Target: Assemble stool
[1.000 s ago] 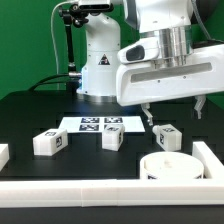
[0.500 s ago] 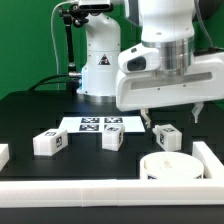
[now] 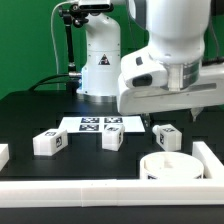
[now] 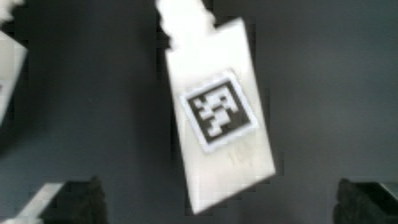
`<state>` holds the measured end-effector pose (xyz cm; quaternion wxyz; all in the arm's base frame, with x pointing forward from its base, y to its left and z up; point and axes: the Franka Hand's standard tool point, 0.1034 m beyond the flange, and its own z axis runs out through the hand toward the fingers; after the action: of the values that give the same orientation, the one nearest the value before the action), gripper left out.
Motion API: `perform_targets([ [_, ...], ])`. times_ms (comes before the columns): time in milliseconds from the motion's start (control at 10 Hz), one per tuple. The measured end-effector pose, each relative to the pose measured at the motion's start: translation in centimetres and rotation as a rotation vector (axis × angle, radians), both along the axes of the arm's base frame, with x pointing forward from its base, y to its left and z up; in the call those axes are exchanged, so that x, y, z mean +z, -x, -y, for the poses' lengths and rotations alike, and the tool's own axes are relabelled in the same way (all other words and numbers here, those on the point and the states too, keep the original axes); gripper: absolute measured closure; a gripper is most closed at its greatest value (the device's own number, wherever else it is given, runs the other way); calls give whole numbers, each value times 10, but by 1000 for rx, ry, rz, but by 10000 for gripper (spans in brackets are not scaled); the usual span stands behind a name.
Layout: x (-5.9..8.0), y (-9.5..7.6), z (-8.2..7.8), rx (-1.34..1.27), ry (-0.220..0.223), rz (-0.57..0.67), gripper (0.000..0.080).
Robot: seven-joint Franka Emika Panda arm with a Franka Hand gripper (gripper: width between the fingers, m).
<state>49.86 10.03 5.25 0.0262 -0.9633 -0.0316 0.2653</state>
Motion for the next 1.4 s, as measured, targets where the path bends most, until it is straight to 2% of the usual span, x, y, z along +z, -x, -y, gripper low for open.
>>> perform_targets([
  [100,0,5,-2,22,4,-70,151],
  [300,-3,5,-2,25,4,-162,151],
  [500,-4,6,-7,13,21,-176,151],
  [800,-8,8,-7,16,19,-187,151],
  [1000,-7,20,-8,22,50,-280,151],
  [1200,-12,19,-11,44,33,-401,151],
  [1400,-16,16,-13,45,31,-403,151],
])
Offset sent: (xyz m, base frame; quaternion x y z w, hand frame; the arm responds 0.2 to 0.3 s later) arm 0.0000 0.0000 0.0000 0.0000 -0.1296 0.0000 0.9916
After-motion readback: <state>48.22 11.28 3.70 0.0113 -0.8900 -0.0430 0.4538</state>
